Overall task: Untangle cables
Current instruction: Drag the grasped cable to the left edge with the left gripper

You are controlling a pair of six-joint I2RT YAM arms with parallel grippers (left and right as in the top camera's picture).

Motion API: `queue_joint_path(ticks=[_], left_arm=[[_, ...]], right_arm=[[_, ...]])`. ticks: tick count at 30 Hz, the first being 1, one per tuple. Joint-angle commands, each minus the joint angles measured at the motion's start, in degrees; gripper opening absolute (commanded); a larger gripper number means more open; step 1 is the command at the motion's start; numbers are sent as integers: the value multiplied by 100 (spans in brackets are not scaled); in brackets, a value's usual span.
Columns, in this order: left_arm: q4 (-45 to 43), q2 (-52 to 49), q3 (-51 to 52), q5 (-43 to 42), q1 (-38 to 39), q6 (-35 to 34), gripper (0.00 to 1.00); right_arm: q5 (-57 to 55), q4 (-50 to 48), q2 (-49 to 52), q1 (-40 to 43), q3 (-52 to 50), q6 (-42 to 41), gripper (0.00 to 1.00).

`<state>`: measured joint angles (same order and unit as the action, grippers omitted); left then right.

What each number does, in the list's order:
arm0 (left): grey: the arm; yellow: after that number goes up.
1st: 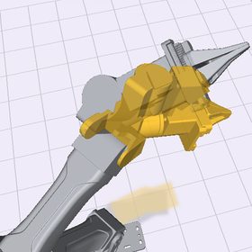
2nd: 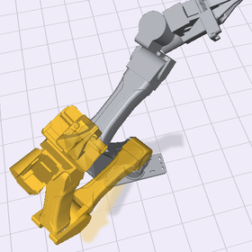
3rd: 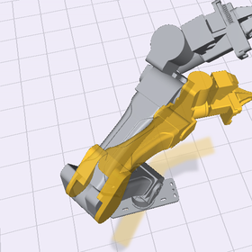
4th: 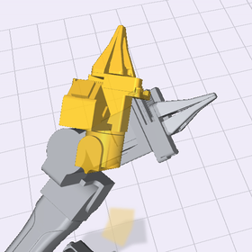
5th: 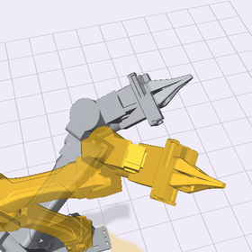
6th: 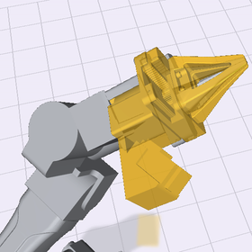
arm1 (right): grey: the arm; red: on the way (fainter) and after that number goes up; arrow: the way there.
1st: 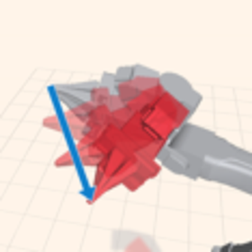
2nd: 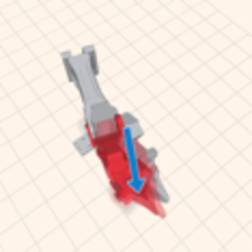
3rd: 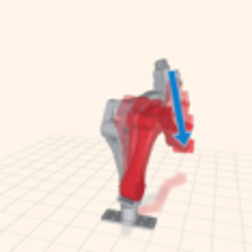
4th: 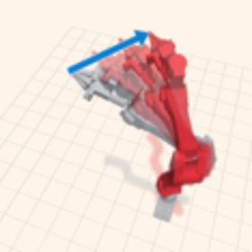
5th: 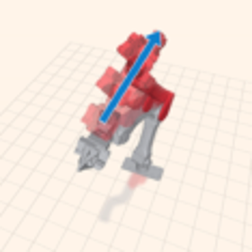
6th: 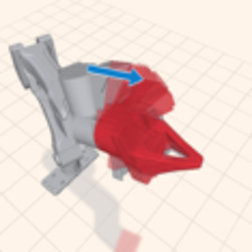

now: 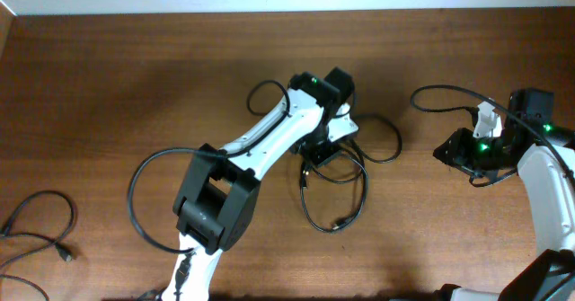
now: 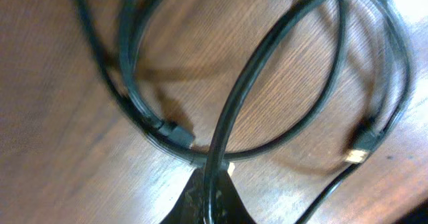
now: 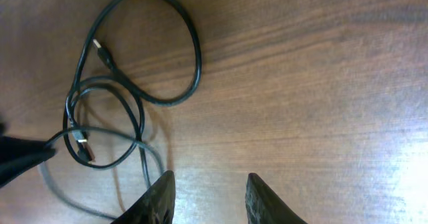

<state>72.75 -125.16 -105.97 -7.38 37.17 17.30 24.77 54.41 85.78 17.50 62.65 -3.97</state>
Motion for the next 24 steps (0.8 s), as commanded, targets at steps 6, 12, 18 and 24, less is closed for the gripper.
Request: queue_joint_path(ticks=[6, 12, 18, 24], left_arm=[[343, 903, -2533, 125, -50, -417, 0], [315, 1373, -3228, 422, -439, -1178, 0], [195, 1851, -3370, 422, -1263, -1683, 0], [188, 2186, -3370, 422, -2116, -2192, 0]], right_arm=[[31, 4, 15, 20, -52, 70, 34], [31, 4, 15, 20, -52, 70, 34], [31, 4, 15, 20, -52, 70, 34], [31, 2, 15, 20, -52, 70, 34]])
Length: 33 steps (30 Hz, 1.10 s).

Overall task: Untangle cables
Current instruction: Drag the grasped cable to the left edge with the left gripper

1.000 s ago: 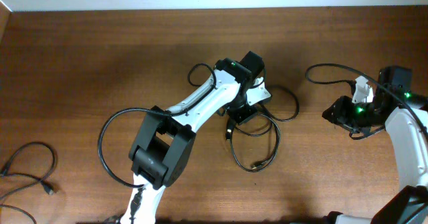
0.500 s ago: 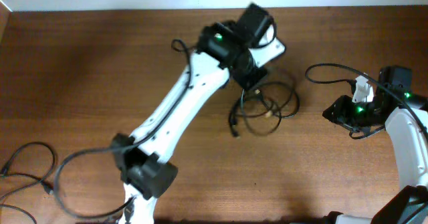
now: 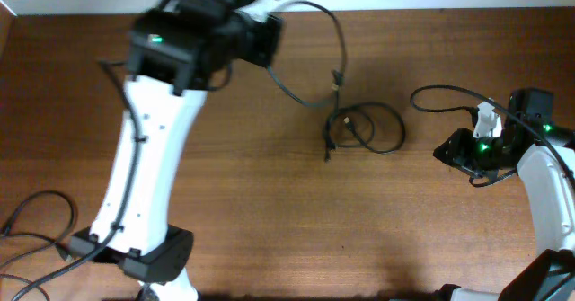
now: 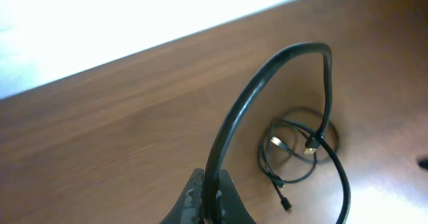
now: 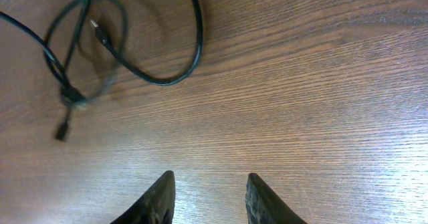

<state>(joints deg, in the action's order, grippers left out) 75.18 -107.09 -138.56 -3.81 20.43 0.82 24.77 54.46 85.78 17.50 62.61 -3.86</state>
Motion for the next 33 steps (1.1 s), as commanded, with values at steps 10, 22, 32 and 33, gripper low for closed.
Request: queue_joint_path(ticks=[10, 22, 32, 33], left_arm=[[-870, 975, -111, -892, -1084, -1071, 0], [-560, 1032, -109, 1381, -1086, -1064, 0], [588, 1025, -109, 3373, -1379, -1187, 0], [621, 1023, -109, 3359, -1508, -1311, 0]], right_arm=[[675, -201, 15, 13, -48, 96, 26], [673, -46, 15, 15, -48, 535, 36], [673, -70, 15, 15, -48, 535, 38], [671, -68, 15, 15, -48, 535, 39]])
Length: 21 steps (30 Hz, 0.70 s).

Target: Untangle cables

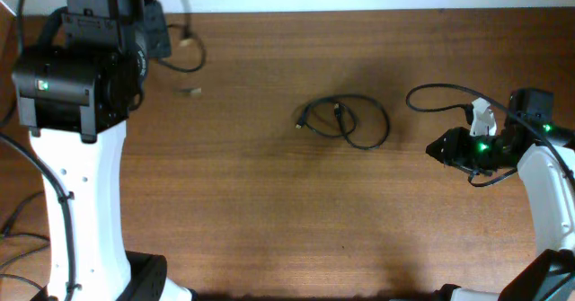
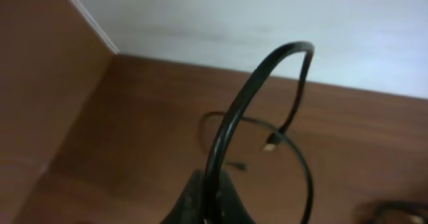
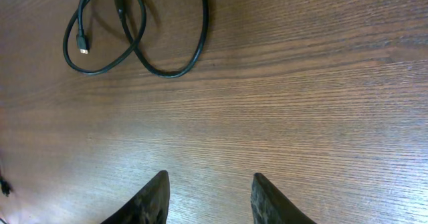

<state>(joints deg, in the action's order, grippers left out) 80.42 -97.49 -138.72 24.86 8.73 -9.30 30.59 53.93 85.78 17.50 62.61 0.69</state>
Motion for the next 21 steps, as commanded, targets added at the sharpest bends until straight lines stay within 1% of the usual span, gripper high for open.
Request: queue_joint_path(ticks=[1, 5, 7, 14, 18, 21], left_arm=[[133, 59, -90, 492, -485, -446, 0], [280, 59, -87, 492, -1187, -938, 0], [289, 37, -87, 494, -1574, -955, 0], [472, -251, -83, 470, -2468, -966, 0], [579, -525, -83, 448, -2977, -1517, 0], [557, -706, -83, 452, -3303, -1685, 0]], right_arm=[[90, -15, 15, 15, -48, 81, 38], [90, -17, 15, 15, -48, 81, 39], [90, -37, 15, 15, -48, 81, 39], [90, -66, 15, 13, -48, 81, 39], [87, -83, 15, 15, -48, 81, 39], [68, -81, 15, 13, -48, 83, 39]])
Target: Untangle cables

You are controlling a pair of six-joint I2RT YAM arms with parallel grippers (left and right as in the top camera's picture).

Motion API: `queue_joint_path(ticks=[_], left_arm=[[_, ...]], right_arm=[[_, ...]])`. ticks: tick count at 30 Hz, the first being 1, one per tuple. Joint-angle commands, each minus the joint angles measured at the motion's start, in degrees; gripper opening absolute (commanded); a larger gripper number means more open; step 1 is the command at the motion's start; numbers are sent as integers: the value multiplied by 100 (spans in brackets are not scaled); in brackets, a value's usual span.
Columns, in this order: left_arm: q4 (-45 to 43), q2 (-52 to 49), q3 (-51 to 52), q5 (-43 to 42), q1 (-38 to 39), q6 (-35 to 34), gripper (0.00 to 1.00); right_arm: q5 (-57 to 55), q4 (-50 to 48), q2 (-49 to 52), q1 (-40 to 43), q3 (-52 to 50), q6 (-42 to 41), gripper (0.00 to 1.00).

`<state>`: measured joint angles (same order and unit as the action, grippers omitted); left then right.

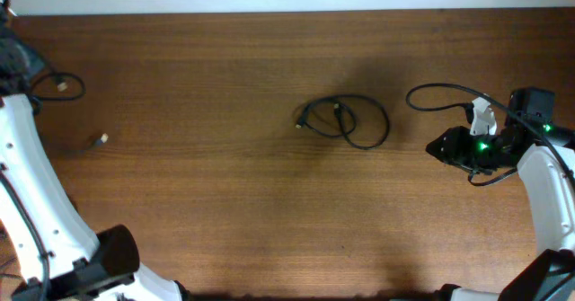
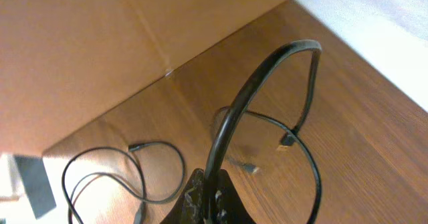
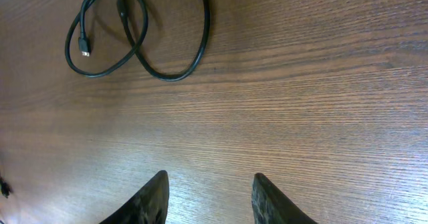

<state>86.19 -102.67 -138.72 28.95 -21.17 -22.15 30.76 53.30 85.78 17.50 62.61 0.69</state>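
Observation:
My left gripper (image 2: 212,198) is shut on a black cable (image 2: 267,70) that arches up from the fingers and hangs down in a loop. Its gold plug (image 2: 286,141) and small plug (image 2: 249,167) dangle near the wood. Overhead, that cable (image 1: 56,86) hangs at the far left edge, one end (image 1: 101,139) lower down, with the left gripper (image 1: 13,60) mostly cut off there. A second black cable (image 1: 345,119) lies coiled at the table's middle, also visible as the coil (image 3: 140,33). My right gripper (image 3: 212,200) is open and empty, to the right of the coil.
Another black cable (image 2: 127,174) lies in loose loops below the left gripper, beside a brown panel (image 2: 80,43). The right arm's own wiring (image 1: 440,92) loops out near its wrist. A white wall runs along the back edge.
My left gripper has moved from the back left of the table to the far left edge, still holding its cable. The coiled cable and the right gripper have not moved.
First my left gripper was shut on one cable in the tangled pile at the centre. Then it held that cable high at the back, still trailing into the pile. Later the cable hung free at the back left, one coil left behind. Now it hangs at the far left.

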Motion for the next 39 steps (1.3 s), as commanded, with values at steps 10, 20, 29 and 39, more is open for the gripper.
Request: queue_joint_path(ticks=[10, 20, 29, 39], left_arm=[[-297, -927, -83, -350, -1386, -673, 0], [-643, -1947, -83, -566, -1539, -682, 0], [-1001, -3287, -83, -1784, -1539, -892, 17], [-896, -4096, -83, -1770, -1582, -883, 69]], right_arm=[[7, -15, 15, 13, -48, 83, 39], [7, 9, 15, 15, -48, 81, 39], [7, 138, 15, 15, -48, 83, 39], [7, 136, 15, 13, -48, 83, 40]])
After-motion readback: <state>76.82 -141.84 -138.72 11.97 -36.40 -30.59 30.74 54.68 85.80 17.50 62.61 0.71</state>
